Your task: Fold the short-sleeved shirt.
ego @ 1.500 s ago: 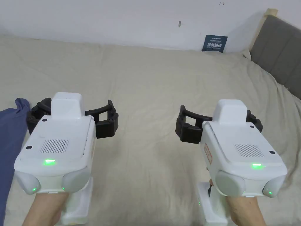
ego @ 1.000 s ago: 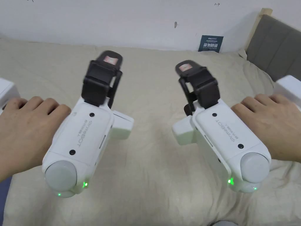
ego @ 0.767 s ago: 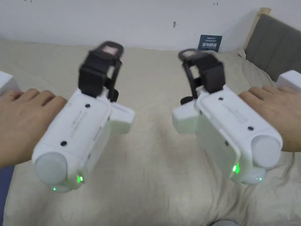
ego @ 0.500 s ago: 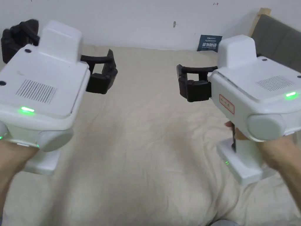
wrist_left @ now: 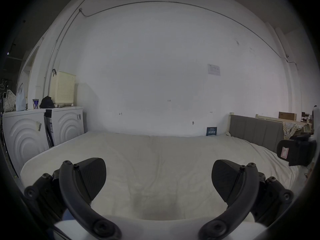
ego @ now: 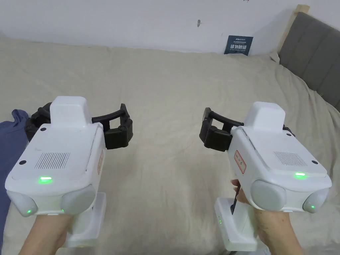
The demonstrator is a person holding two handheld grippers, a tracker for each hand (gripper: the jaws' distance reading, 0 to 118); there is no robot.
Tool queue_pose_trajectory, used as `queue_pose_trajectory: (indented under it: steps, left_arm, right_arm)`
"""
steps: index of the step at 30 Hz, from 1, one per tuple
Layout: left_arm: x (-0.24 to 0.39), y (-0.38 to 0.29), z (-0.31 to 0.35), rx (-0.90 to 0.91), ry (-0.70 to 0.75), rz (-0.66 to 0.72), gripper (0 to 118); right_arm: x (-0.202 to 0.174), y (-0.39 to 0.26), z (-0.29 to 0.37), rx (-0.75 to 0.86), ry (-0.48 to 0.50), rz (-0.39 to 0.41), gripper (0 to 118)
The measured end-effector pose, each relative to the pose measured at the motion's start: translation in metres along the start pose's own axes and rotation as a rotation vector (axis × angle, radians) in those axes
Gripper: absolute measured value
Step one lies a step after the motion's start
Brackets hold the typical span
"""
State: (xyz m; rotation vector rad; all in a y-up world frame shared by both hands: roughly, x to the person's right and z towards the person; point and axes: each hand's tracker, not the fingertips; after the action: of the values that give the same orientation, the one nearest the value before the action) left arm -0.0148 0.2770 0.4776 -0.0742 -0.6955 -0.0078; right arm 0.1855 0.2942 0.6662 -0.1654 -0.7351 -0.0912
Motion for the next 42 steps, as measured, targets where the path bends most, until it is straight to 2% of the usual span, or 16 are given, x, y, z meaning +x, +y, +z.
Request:
queue_pose_trajectory:
  steps: [6, 27, 28, 29, 30, 31, 32, 33, 34, 35, 37, 42]
  left_arm:
    - [0.002, -0.001, 0.001, 0.006, 0.003, -0.046, 118]
    - [0.001, 0.004, 0.003, 0.005, 0.018, -0.043, 117]
    - [0.001, 0.005, 0.005, 0.004, 0.019, -0.044, 107]
    - [0.002, 0.005, 0.006, 0.011, 0.022, -0.047, 85]
    - [0.003, 0.005, 0.006, 0.016, 0.032, -0.053, 47]
    - [0.003, 0.006, 0.005, 0.011, 0.040, -0.062, 22]
    - [0.003, 0.008, 0.004, 0.006, 0.045, -0.065, 9]
    - [0.003, 0.009, 0.004, 0.004, 0.047, -0.062, 2]
    - [0.002, 0.010, 0.006, 0.002, 0.040, -0.058, 1]
    - [0.002, 0.011, 0.007, -0.001, 0.027, -0.055, 0]
    - [0.001, 0.012, 0.008, 0.001, 0.021, -0.059, 0]
    - [0.005, 0.014, 0.011, 0.005, 0.013, -0.077, 0]
  right_arm:
    - [-0.002, 0.002, 0.003, 0.006, -0.001, 0.018, 115]
    - [-0.006, 0.003, 0.006, 0.018, -0.006, 0.051, 115]
    - [-0.007, 0.004, 0.006, 0.017, -0.010, 0.055, 114]
    - [-0.007, 0.003, 0.006, 0.018, -0.019, 0.060, 111]
    - [-0.008, 0.003, 0.007, 0.024, -0.024, 0.065, 96]
    - [-0.008, 0.003, 0.008, 0.027, -0.019, 0.071, 79]
    - [-0.008, 0.004, 0.008, 0.026, -0.021, 0.077, 58]
    - [-0.008, 0.004, 0.007, 0.026, -0.024, 0.076, 32]
    - [-0.008, 0.005, 0.007, 0.022, -0.025, 0.068, 16]
    - [-0.006, 0.005, 0.008, 0.021, -0.021, 0.057, 7]
    - [-0.006, 0.006, 0.009, 0.019, -0.011, 0.046, 1]
    - [-0.008, 0.006, 0.011, 0.016, -0.008, 0.064, 1]
